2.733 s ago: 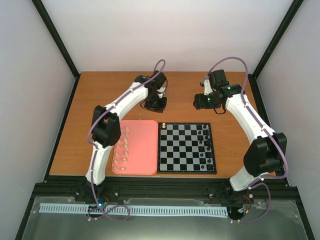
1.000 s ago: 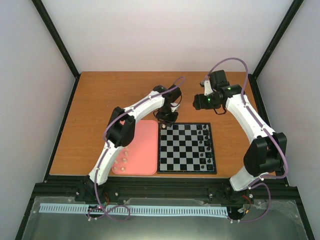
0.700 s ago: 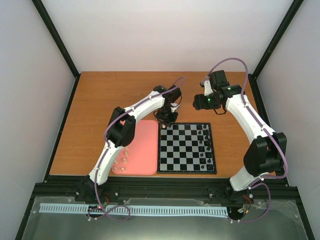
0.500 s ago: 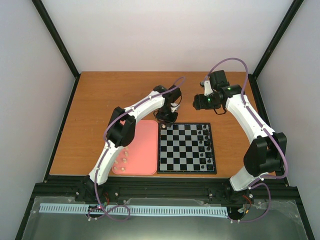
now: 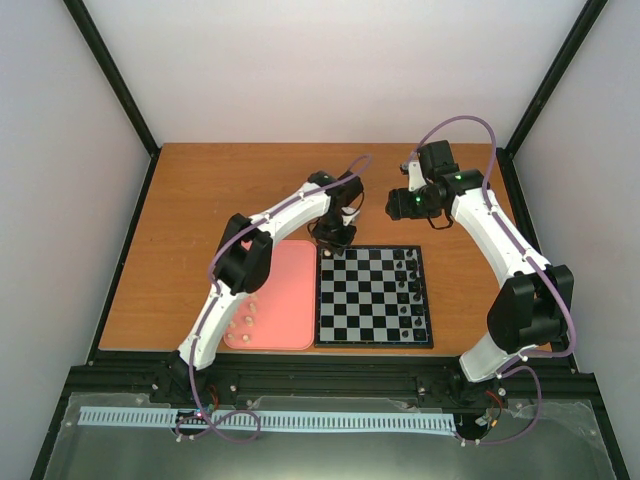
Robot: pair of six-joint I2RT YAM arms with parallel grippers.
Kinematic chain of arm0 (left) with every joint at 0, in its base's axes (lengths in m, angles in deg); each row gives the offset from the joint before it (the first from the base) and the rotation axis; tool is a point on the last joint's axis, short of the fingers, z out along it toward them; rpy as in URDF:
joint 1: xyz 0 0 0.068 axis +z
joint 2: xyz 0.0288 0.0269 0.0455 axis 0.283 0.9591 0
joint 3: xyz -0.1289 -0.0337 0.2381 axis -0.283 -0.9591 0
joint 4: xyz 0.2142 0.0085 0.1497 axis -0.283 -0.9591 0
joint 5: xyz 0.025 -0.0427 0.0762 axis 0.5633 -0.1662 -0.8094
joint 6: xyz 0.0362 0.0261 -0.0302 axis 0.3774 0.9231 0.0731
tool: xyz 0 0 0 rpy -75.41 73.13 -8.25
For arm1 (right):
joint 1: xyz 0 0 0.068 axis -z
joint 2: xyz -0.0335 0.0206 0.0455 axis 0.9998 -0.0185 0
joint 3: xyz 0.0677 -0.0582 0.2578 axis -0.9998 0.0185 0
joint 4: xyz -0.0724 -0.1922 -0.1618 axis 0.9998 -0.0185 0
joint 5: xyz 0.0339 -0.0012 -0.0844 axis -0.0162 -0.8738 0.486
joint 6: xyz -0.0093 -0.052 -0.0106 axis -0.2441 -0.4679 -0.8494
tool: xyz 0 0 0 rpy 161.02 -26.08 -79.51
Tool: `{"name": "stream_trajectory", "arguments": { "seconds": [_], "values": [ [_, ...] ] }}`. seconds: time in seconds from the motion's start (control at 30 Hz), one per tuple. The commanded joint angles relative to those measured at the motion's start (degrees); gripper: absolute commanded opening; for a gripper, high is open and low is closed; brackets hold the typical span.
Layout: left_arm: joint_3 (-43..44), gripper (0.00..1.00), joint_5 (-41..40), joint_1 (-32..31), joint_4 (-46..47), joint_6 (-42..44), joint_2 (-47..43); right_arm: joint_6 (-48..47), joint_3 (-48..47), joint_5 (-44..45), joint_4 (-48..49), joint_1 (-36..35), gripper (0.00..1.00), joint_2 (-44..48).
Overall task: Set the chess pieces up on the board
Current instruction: Place the chess piece on the chessboard.
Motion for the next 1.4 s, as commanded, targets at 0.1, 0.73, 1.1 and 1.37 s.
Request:
{"name": "stream_trajectory", "arguments": {
  "seconds": [0.1, 0.73, 1.1, 1.37],
  "values": [
    [2.4, 0.25, -0.2, -0.6, -0.9, 0.9, 1.6, -0.1, 0.3, -0.7, 0.7, 0.5, 0.68, 0.2],
    [3.4, 0.34, 2.2, -0.6, 0.3, 1.3, 0.7, -0.1, -0.9, -1.8, 0.5, 0.5, 0.68, -0.6],
    [4.7, 0.43, 2.2, -0.6, 1.3, 0.9, -1.1, -0.3, -1.2, -2.5, 0.4, 0.5, 0.68, -0.8],
    [6.4, 0.56, -0.6, -0.6, 0.7, 0.2, -0.7, -0.3, -1.0, -2.8, 0.4, 0.5, 0.68, -0.7]
  ]
}}
